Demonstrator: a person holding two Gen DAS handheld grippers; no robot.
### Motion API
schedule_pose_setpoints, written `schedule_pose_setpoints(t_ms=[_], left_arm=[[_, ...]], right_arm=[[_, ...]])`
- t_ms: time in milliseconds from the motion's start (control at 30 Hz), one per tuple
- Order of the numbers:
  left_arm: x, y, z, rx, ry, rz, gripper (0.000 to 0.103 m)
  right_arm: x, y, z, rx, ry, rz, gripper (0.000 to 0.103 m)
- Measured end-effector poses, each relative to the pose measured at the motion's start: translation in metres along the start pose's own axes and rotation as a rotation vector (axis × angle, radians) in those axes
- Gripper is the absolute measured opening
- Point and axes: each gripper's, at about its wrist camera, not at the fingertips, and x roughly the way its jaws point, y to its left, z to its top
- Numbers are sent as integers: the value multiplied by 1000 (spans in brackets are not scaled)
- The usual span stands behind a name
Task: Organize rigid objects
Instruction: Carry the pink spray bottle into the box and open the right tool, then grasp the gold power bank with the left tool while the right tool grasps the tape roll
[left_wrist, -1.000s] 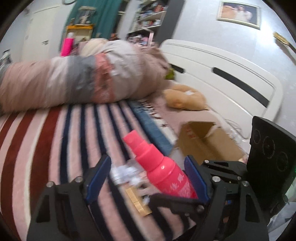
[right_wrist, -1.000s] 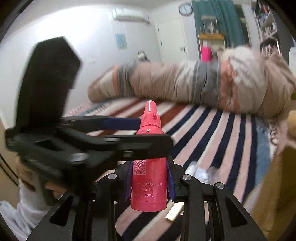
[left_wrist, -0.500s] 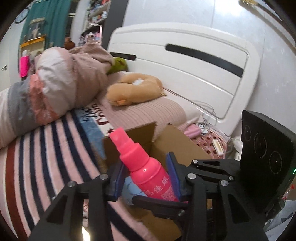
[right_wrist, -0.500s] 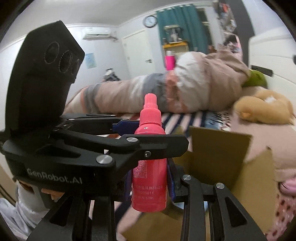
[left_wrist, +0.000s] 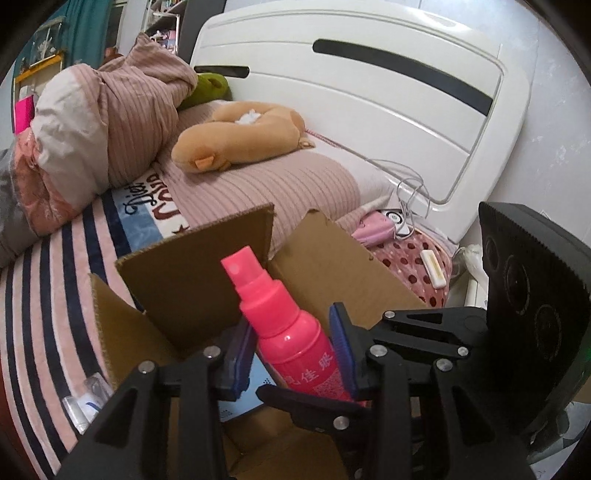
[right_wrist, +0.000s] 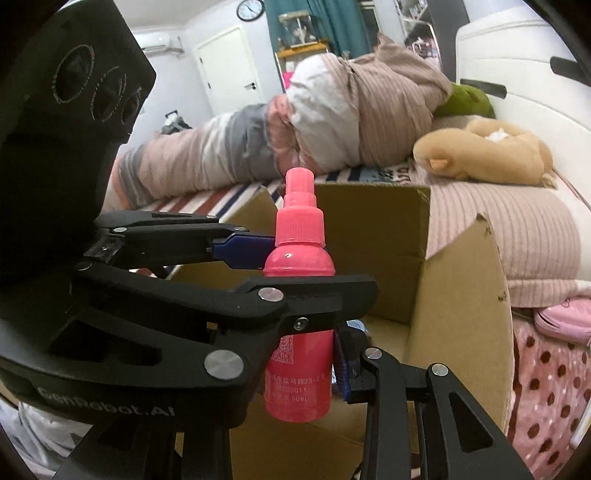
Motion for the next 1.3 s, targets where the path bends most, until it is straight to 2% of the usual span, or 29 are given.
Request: schedule_pose_setpoints(t_ms=[167,233,300,367,533,667,800,933,1067,1233,1300], left_arm=[[-1,2,-1,-7,6,24,38],[-4,4,-1,-16,0,28,47],[-13,7,-3,-20,-23,43,61],[-20,10,-4,-24,-43,48,66],[-53,25,-9,-50,-107,76,74],[-88,47,-23,-90,-172,130,80],[-129,82,-45,-151,-232,218,83],[-164,121,-78,-229,-263,333,84],[-184,160,-114,-316,-269,425,85],[-184,200,-158,-402,-232,476,85],[-179,213,-173,-436,-215,476,85]], right_arm=[[0,-8,-1,26,18,-47,28],[-2,-11,-1,40,25,-54,33],[-5,-11,-1,43,21,-58,39],[-10,-6,-1,36,15,-63,42],[-16,9,6,13,-4,-81,43],[-19,32,18,-16,-33,-62,44],[-16,70,30,-88,-54,-10,44],[-1,116,41,-162,-46,70,44],[35,160,44,-214,15,132,44],[93,190,33,-212,135,175,44],[119,191,25,-194,176,148,44]])
